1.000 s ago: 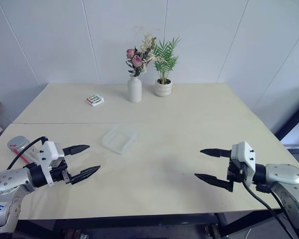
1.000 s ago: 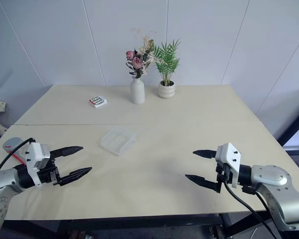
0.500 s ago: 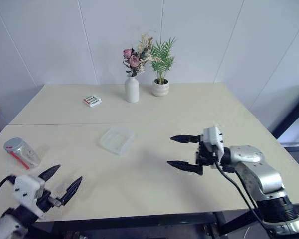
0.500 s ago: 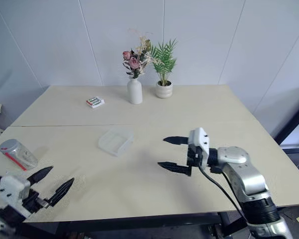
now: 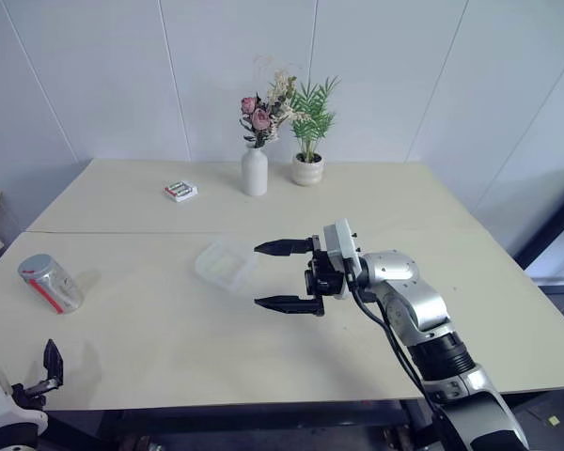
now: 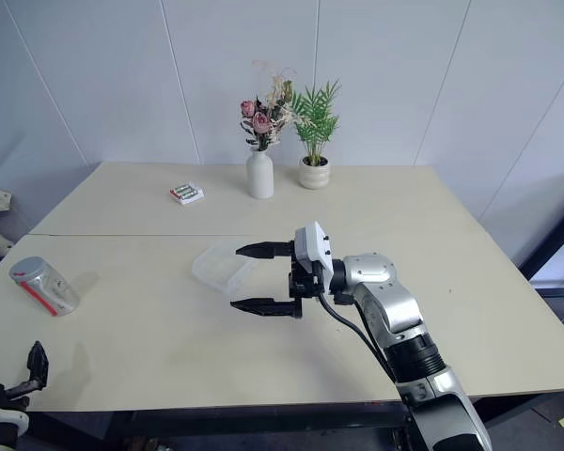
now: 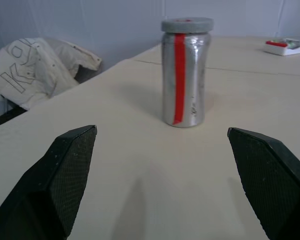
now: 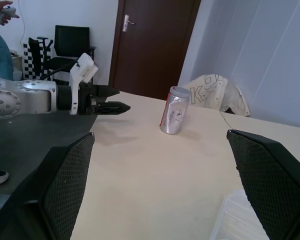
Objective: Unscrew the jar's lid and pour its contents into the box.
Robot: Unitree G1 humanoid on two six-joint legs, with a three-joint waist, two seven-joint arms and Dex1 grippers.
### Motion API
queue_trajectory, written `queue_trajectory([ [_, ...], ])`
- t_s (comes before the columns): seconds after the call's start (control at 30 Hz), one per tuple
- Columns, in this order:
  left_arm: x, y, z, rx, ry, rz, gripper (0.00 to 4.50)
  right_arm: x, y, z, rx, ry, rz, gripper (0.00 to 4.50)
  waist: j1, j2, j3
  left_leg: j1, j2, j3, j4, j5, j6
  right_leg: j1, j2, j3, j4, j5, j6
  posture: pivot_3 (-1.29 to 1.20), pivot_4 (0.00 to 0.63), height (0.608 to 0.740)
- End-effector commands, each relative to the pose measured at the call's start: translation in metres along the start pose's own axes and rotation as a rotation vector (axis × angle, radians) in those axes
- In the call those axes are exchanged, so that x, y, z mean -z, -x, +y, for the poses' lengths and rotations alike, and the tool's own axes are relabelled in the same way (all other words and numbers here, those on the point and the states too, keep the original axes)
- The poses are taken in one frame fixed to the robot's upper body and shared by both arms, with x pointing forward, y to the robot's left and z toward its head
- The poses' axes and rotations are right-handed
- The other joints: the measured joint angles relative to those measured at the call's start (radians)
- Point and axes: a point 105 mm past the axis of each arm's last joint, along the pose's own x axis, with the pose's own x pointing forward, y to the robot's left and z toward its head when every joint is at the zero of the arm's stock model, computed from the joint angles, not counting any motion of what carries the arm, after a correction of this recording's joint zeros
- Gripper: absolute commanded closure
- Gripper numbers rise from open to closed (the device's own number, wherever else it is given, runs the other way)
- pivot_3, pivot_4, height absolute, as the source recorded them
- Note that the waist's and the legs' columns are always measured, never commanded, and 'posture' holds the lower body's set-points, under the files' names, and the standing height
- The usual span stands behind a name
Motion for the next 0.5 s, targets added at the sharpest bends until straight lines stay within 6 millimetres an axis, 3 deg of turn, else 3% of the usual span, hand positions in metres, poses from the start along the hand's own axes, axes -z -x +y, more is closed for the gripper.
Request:
queue_trajectory([
  [0.03,-0.019,-0.023,0.005,-0.008,-0.036,-0.071,0.03,-0.013,-0.004,-0.006,0.023,0.062,-0.04,0.0,0.003,0.0,0.0,0.0,0.0,0.0,0.0,0.0,0.0,0.0,0.0,0.0,0.0,0.0,0.0,0.0,0.15,0.74],
  [0.27,-0.024,-0.056,0.0,0.081,0.012,-0.086,0.03,-0.014,-0.004,-0.008,0.072,0.068,-0.046,0.0,-0.008,0.0,0.0,0.0,0.001,-0.001,-0.003,0.0,-0.001,-0.002,0.0,-0.002,0.001,0.006,0.01,0.0,0.15,0.74],
  [0.5,-0.021,-0.073,0.008,0.127,0.038,-0.073,0.03,-0.015,0.0,-0.007,0.105,0.07,-0.041,0.0,-0.012,0.0,0.0,0.0,0.003,-0.002,-0.01,-0.002,-0.003,-0.004,0.001,-0.004,0.001,0.004,0.007,0.0,0.15,0.74],
])
